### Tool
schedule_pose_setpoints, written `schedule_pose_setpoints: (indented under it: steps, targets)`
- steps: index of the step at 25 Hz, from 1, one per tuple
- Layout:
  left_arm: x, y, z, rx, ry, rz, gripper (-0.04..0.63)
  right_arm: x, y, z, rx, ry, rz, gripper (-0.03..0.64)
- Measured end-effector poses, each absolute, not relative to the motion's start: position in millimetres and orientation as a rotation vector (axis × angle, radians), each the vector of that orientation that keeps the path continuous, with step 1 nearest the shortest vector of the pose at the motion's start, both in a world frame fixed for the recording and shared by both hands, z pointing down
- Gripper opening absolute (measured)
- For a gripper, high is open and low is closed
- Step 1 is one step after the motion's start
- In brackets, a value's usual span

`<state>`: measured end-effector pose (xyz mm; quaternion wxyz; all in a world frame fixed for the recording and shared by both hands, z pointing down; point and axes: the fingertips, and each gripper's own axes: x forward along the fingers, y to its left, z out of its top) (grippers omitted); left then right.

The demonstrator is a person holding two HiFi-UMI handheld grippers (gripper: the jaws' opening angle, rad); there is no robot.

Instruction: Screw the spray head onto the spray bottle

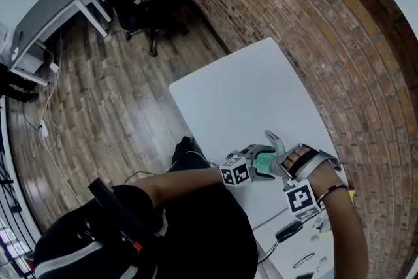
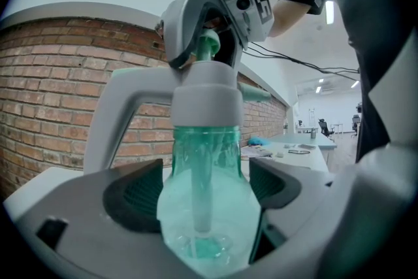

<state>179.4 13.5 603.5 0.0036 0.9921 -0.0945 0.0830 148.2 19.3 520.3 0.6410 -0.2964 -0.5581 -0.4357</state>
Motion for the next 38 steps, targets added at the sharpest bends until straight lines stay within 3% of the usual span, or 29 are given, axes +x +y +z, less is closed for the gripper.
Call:
schedule_pose_setpoints:
  steps: [25,38]
  targets:
    - [179.9,13.1,604.6,3.112,-0.305,0.263,0.413,147.1,13.8,518.9,-0.253,-1.516,-0.534,0.281]
    - [180.7,12.7,604.9,3.113,-0.321,0.257,0.413,148.7,9.1,516.9,0.103,-1.699,-0.136,0.282]
